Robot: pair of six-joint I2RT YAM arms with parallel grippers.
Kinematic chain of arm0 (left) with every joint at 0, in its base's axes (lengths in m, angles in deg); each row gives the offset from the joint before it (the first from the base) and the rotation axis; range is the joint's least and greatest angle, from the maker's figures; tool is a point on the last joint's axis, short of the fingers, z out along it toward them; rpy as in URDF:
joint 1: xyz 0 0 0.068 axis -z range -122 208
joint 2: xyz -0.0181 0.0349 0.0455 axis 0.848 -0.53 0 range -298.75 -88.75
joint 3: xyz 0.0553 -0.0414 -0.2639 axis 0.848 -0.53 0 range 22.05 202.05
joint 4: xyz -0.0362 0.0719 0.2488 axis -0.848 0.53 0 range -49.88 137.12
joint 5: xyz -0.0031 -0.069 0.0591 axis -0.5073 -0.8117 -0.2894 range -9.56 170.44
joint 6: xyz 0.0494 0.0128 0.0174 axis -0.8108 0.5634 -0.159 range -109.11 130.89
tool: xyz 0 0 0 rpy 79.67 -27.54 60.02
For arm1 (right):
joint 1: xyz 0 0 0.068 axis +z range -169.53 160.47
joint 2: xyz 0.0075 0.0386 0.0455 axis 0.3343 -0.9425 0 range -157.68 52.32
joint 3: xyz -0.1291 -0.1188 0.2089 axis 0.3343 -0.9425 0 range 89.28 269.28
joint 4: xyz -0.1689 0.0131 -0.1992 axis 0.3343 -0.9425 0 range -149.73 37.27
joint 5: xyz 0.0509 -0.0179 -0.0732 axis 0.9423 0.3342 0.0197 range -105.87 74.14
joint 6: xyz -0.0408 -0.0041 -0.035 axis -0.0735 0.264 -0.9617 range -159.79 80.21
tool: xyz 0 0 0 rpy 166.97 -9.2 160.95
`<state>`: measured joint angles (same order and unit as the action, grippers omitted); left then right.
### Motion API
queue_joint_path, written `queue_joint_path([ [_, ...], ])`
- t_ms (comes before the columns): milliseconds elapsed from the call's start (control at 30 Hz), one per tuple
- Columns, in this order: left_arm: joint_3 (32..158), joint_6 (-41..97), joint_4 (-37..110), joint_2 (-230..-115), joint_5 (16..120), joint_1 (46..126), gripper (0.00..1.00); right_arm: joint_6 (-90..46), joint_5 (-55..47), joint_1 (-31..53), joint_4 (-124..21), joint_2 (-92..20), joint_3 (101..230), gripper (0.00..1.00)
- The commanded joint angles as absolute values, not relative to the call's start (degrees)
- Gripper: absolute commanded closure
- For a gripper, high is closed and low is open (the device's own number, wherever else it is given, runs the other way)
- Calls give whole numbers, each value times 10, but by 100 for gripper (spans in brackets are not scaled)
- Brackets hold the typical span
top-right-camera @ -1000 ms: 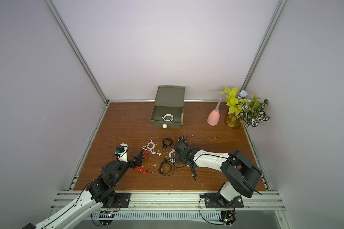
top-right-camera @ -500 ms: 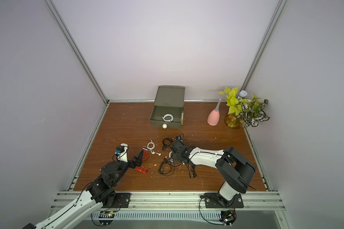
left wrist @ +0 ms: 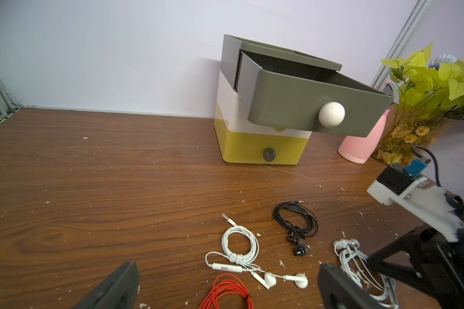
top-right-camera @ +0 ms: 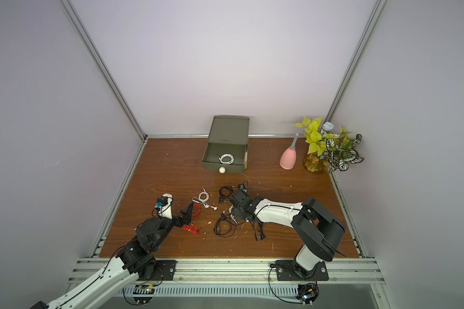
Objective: Place the wired earphones into the drawer by color
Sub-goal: Pick up the wired earphones from the center of the board.
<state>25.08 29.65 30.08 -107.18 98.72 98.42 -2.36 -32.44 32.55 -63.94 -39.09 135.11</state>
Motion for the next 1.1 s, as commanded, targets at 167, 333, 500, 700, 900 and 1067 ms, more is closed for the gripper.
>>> queue_joint_path([
  [167, 244, 296, 305, -1060, 991, 988, 0, -32, -339, 329, -642, -326, 1334, 100],
  [333, 243, 296, 305, -1058, 990, 988, 0, -44, -343, 329, -639, -285, 1325, 100],
  [500, 242, 294, 303, -1056, 987, 988, 0, -62, -351, 328, -640, -236, 1318, 100],
  [700, 243, 295, 303, -1058, 988, 988, 0, -79, -384, 329, -661, -169, 1315, 100],
  [900, 243, 294, 302, -1059, 988, 988, 0, -112, -400, 328, -655, -95, 1316, 100],
  [1067, 243, 295, 302, -1060, 988, 988, 0, -152, -386, 329, -643, -67, 1345, 100],
])
